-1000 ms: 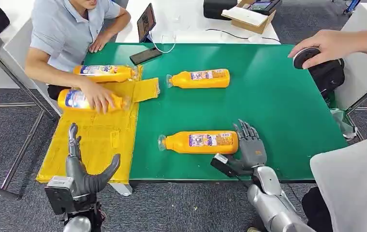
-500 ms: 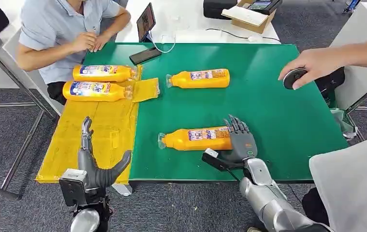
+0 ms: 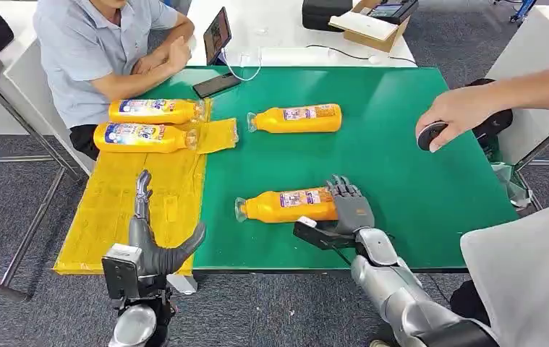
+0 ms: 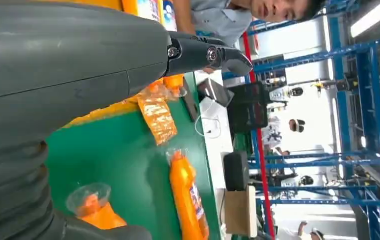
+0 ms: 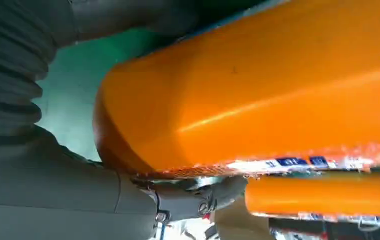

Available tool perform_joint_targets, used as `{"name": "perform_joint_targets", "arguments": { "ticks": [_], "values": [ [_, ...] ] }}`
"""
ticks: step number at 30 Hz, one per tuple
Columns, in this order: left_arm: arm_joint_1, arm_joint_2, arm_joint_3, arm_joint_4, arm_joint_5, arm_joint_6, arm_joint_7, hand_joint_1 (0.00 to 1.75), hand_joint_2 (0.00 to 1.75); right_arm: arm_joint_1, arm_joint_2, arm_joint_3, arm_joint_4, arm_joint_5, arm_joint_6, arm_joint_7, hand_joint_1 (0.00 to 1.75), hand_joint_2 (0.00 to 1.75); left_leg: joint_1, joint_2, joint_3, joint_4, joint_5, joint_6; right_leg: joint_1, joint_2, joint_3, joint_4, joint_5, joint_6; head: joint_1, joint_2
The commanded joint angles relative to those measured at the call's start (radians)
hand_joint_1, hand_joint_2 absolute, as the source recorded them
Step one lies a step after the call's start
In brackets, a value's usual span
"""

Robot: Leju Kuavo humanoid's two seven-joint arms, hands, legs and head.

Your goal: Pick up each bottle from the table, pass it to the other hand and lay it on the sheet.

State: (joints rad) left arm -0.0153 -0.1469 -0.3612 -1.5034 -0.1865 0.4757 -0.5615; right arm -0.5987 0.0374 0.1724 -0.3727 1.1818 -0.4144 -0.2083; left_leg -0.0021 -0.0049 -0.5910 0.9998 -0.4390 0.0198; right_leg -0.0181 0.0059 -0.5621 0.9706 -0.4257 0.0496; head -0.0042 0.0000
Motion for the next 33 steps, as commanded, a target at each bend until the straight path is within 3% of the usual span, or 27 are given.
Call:
{"name": "perform_joint_targets", "arguments": {
  "ticks": [1, 9, 16, 20, 24, 27, 33],
  "values": [
    [-0.043, 0.018, -0.027, 0.074, 0.012, -0.008, 0.006, 0.00, 1.75, -0.003, -0.013, 0.074, 0.115, 0.026, 0.121, 0.043, 1.75, 1.75, 0.002, -0.002, 0.003, -0.002, 0.001, -0.001, 0.002, -0.003, 0.004, -0.003, 0.001, -0.002, 0.000, 0.000],
    [-0.045, 0.019, -0.026, 0.076, 0.014, -0.009, 0.006, 0.00, 1.75, 0.015, -0.021, 0.078, 0.114, 0.025, 0.150, 0.045, 1.75, 1.75, 0.002, -0.005, 0.005, -0.003, 0.002, -0.002, 0.003, -0.007, 0.007, -0.004, 0.000, -0.004, 0.000, 0.000],
    [-0.035, 0.016, -0.016, 0.064, 0.014, -0.007, 0.006, 0.00, 1.75, 0.044, -0.015, 0.036, 0.096, -0.034, 0.109, -0.025, 1.75, 1.75, 0.001, -0.003, 0.008, -0.001, 0.000, -0.001, 0.002, -0.003, 0.008, -0.003, 0.000, -0.002, 0.000, 0.000],
    [0.002, -0.010, 0.026, 0.039, 0.041, 0.007, 0.013, 0.00, 1.75, 0.077, 0.038, -0.104, 0.042, -0.244, -0.004, -0.229, 1.75, 1.75, 0.002, -0.002, 0.008, -0.002, 0.000, -0.001, 0.002, -0.003, 0.008, -0.003, 0.000, -0.002, 0.000, 0.000],
    [0.051, -0.064, 0.055, 0.089, 0.229, -0.051, 0.112, 0.00, 1.75, 0.141, 0.140, -0.256, -0.133, -0.549, -0.121, -0.445, 1.75, 1.75, 0.002, 0.002, 0.007, -0.002, -0.001, -0.002, 0.002, 0.001, 0.007, -0.002, 0.000, -0.003, 0.000, 0.000],
    [0.053, -0.016, -0.007, 0.143, 0.350, -0.051, 0.095, 0.00, 1.75, 0.207, 0.177, -0.217, -0.332, -0.745, -0.125, -0.451, 1.75, 1.75, 0.001, 0.004, 0.005, -0.001, -0.001, -0.002, 0.002, 0.003, 0.005, -0.001, 0.000, -0.003, 0.000, 0.000],
    [0.060, 0.007, -0.040, 0.119, 0.419, -0.056, 0.063, 0.00, 1.75, 0.279, 0.169, -0.146, -0.502, -0.903, -0.116, -0.451, 1.75, 1.75, 0.002, -0.002, -0.002, 0.000, -0.001, -0.001, 0.002, -0.001, 0.000, 0.000, -0.002, -0.002, 0.000, 0.000]
  ]
}}
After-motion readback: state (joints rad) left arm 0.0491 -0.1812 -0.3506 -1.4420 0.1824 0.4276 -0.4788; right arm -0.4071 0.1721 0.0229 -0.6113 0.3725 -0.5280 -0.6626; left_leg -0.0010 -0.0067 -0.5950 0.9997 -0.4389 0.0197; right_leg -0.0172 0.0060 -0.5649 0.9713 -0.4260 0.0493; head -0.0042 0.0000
